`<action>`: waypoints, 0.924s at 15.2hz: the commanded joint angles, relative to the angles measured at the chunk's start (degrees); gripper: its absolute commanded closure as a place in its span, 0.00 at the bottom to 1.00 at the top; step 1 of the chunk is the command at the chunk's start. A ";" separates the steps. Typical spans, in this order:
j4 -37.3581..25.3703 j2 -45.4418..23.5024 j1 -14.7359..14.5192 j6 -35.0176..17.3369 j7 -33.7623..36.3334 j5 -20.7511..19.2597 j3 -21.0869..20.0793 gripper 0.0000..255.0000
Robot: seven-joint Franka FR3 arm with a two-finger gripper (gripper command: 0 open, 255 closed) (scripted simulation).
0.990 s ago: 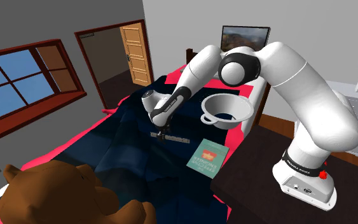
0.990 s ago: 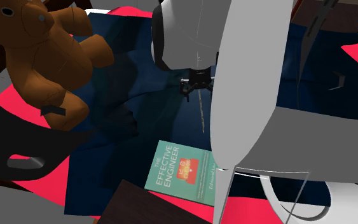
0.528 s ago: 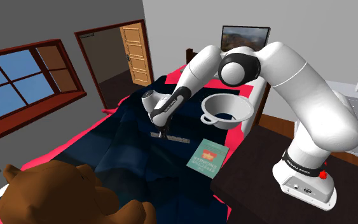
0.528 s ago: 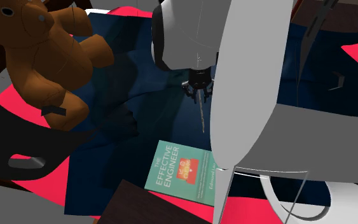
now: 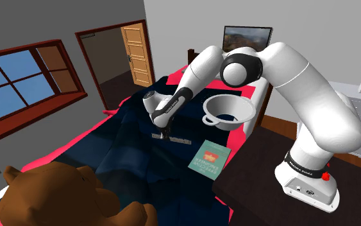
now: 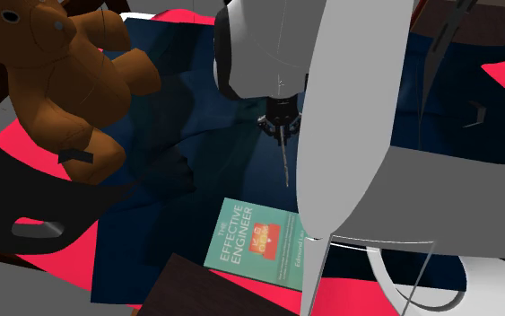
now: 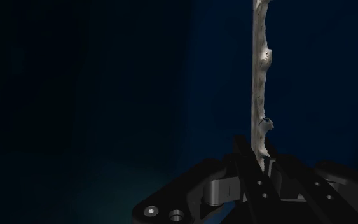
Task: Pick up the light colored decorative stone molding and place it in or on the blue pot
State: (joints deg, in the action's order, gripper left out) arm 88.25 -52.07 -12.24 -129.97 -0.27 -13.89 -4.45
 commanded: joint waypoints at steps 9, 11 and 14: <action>2.16 5.56 0.36 3.38 -0.62 0.57 -0.55 1.00; 2.49 6.73 0.44 4.21 -0.78 0.71 -0.67 1.00; 2.87 8.42 0.55 5.51 -1.02 0.93 -0.85 1.00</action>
State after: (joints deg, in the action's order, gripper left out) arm 90.96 -44.28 -11.69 -124.95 -1.26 -13.05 -5.22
